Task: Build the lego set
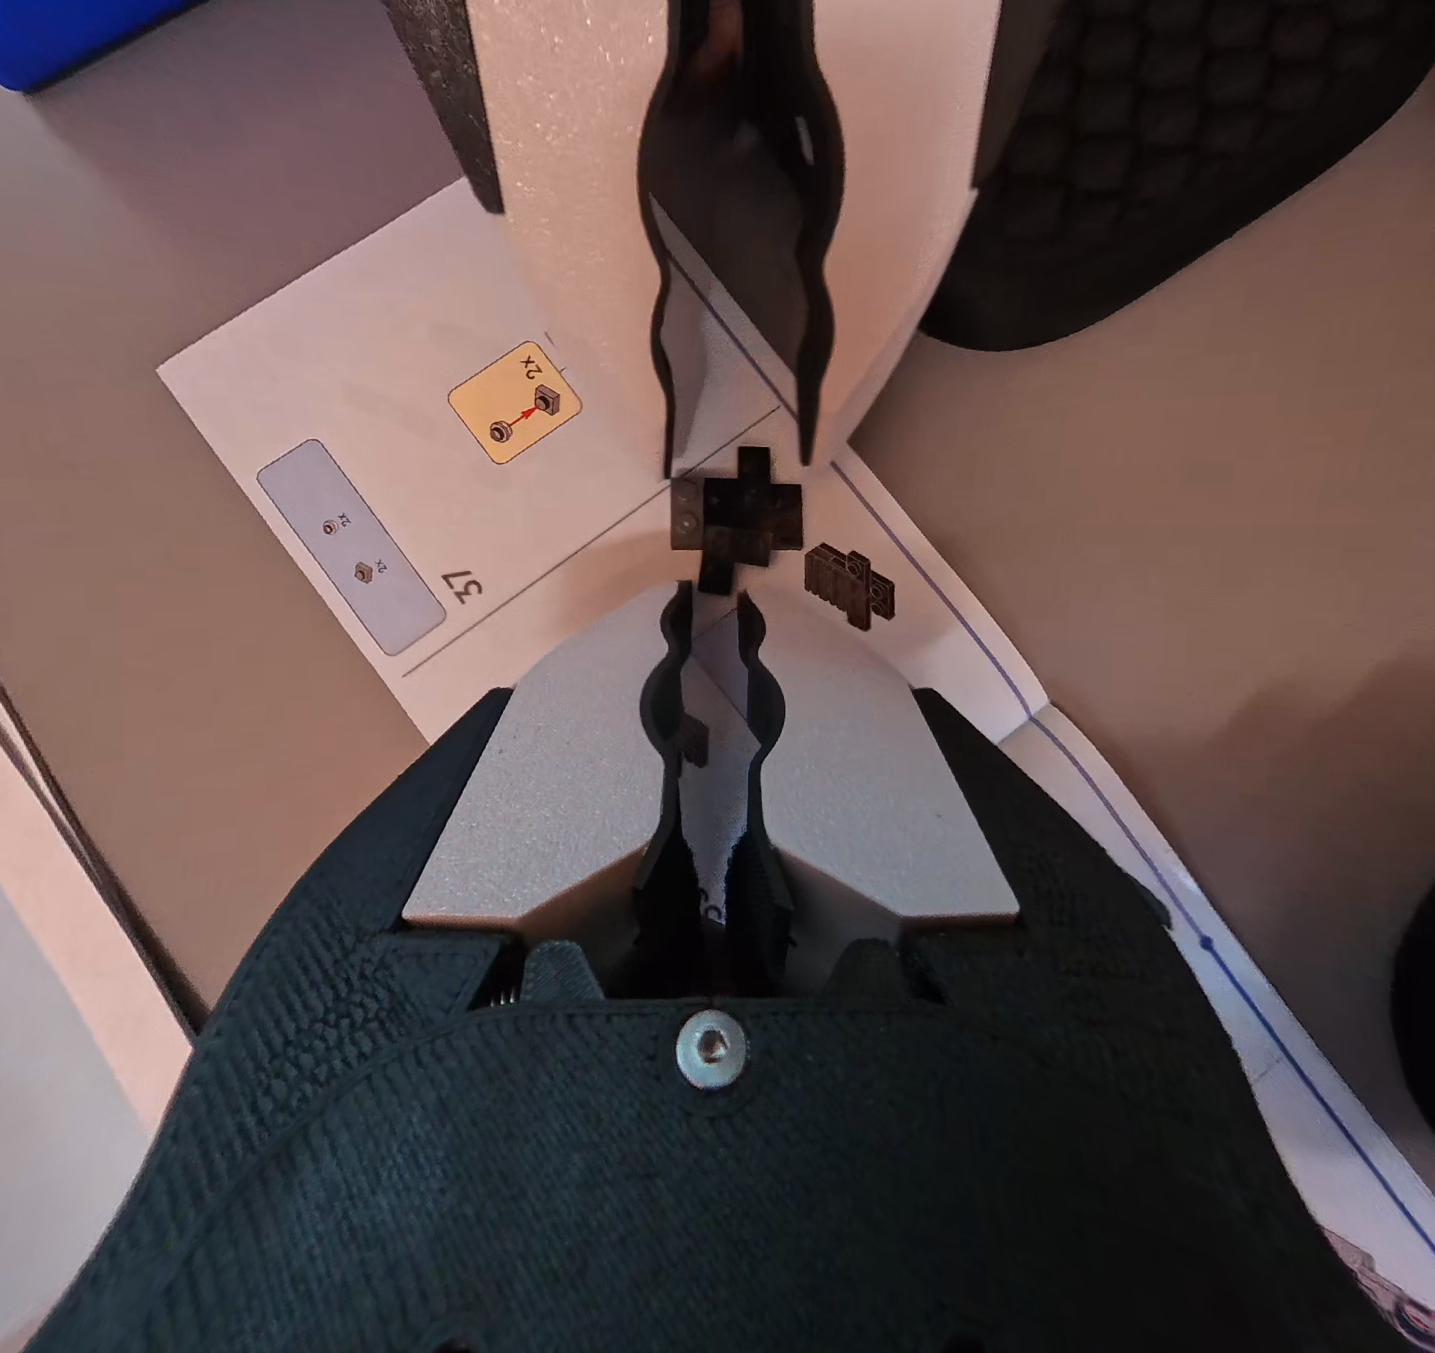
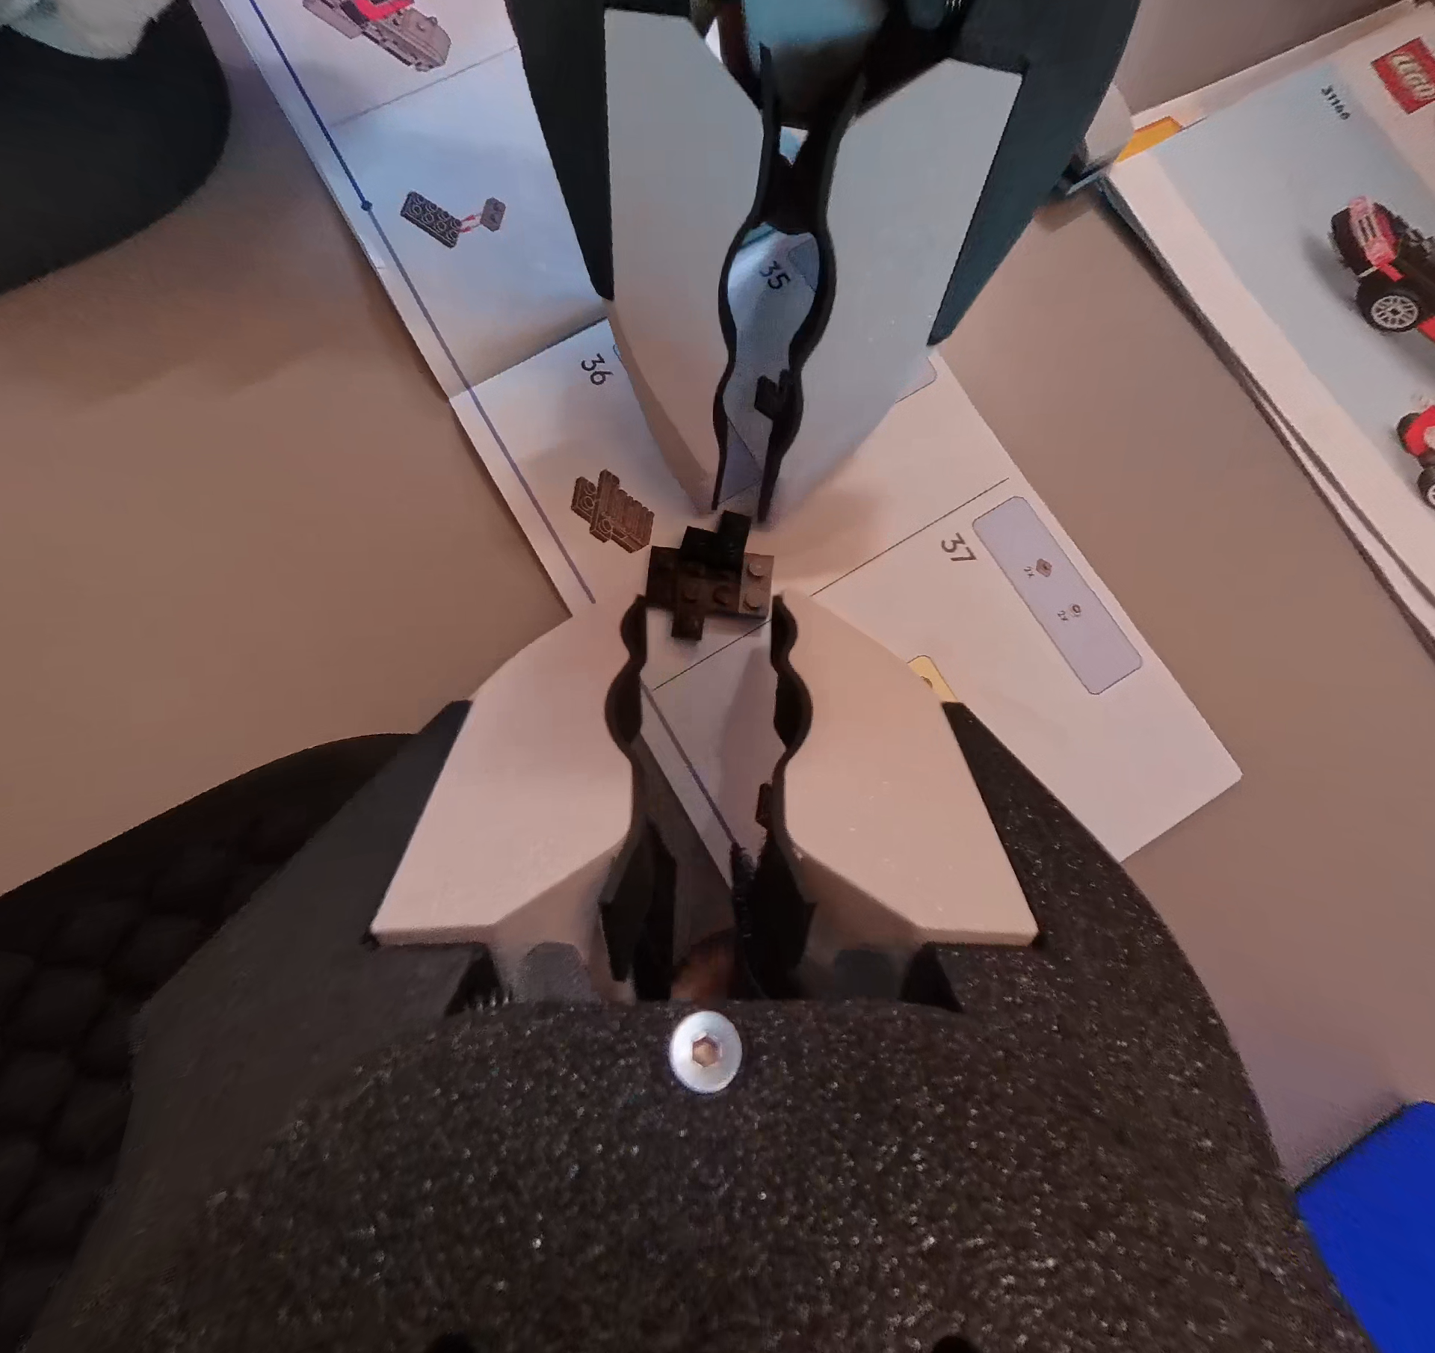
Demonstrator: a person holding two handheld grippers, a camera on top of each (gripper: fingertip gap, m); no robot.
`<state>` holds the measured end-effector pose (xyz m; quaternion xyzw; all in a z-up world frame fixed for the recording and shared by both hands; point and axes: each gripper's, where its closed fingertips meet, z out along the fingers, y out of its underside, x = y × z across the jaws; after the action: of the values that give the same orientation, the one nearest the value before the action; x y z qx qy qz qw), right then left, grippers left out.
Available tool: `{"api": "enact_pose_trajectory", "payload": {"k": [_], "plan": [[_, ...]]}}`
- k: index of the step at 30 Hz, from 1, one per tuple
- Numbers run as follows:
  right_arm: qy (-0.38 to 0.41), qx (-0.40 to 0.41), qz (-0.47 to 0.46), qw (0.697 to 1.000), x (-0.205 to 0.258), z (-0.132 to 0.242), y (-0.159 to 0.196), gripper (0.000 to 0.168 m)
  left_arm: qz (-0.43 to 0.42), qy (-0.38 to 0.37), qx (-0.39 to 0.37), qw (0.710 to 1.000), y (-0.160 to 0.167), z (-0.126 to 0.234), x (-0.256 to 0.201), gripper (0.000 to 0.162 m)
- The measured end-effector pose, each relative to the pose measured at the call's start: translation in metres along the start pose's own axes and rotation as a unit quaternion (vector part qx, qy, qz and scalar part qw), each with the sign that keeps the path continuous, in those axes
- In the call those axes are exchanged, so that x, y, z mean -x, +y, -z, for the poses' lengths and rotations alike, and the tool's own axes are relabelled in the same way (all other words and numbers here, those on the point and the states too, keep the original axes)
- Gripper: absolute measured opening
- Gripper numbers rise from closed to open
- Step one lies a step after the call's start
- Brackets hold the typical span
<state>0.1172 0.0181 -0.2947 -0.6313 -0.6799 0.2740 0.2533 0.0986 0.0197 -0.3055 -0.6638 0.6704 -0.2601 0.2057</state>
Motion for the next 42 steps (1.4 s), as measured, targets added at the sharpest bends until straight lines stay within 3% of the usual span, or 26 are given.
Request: {"api": "enact_pose_trajectory", "payload": {"k": [3, 19, 31, 42], "plan": [[0.001, 0.013, 0.002, 1.000, 0.000, -0.004, 0.005, 0.039, 0.003, 0.003, -0.004, 1.000, -0.001, -0.003, 0.001, 0.011], [0.031, -0.027, -0.012, 0.999, -0.006, -0.002, -0.006, 0.034, 0.012, -0.002, 0.012, 1.000, -0.006, -0.002, 0.002, 0.009], [0.012, 0.001, -0.008, 1.000, -0.001, -0.010, 0.004, 0.034, 0.008, -0.005, 0.013, 1.000, -0.010, -0.003, 0.003, 0.008], [0.012, 0.003, -0.013, 1.000, -0.002, -0.008, 0.006, 0.043, 0.010, -0.018, -0.011, 1.000, -0.020, 0.004, 0.001, 0.008]]}}
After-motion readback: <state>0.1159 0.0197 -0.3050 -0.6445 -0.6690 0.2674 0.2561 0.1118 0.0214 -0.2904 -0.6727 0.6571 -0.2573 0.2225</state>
